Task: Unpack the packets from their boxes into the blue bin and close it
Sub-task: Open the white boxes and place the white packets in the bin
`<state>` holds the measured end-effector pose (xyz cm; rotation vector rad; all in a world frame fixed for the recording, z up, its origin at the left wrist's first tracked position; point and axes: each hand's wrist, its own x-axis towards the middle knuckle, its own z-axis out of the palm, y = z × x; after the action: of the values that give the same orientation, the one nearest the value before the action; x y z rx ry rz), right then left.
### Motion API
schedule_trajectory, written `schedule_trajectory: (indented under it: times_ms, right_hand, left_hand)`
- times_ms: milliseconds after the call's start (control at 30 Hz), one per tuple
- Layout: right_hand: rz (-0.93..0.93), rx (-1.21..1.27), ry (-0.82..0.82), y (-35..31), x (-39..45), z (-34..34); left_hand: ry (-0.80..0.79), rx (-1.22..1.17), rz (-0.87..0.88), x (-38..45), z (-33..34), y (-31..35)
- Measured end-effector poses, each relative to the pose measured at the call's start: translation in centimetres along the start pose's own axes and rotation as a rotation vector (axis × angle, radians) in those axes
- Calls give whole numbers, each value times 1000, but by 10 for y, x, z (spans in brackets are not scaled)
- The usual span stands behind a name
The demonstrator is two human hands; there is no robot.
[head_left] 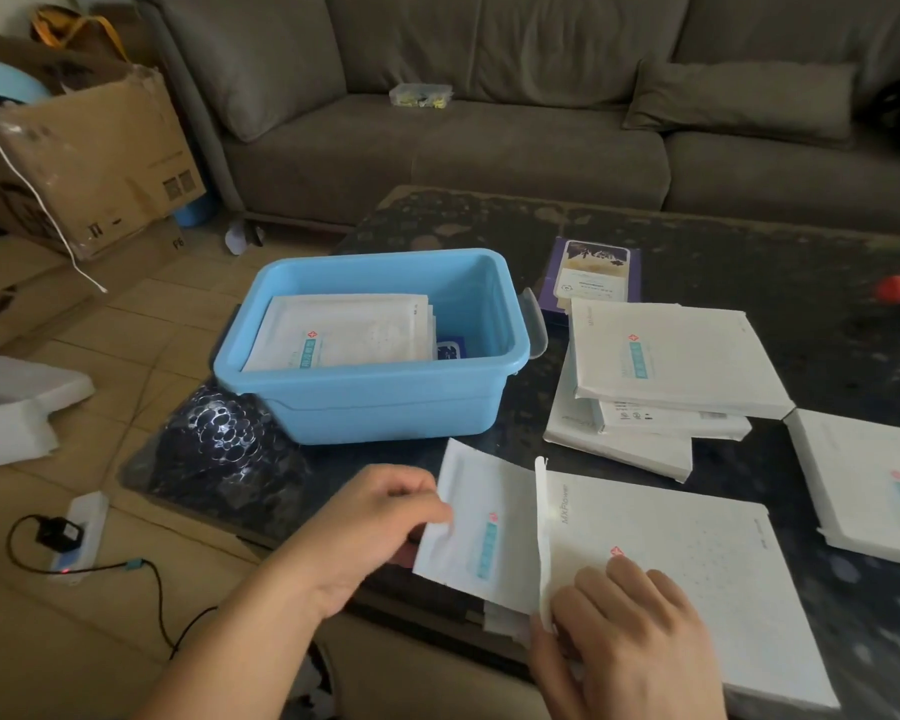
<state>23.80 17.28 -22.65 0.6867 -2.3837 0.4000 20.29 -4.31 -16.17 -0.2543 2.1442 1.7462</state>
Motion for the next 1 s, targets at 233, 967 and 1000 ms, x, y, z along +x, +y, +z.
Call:
schedule_trajectory:
  times_ms: [233, 967, 1000]
  right_hand:
    - [-17, -19, 7, 2, 3, 1]
    - [846, 1134, -467, -27, 255, 13]
    - [840, 1107, -495, -28, 260, 19]
  left_hand:
    - [18, -477, 41, -22, -47, 8]
    - [960, 164, 382, -26, -101, 60]
    - [954, 229, 352, -25, -102, 58]
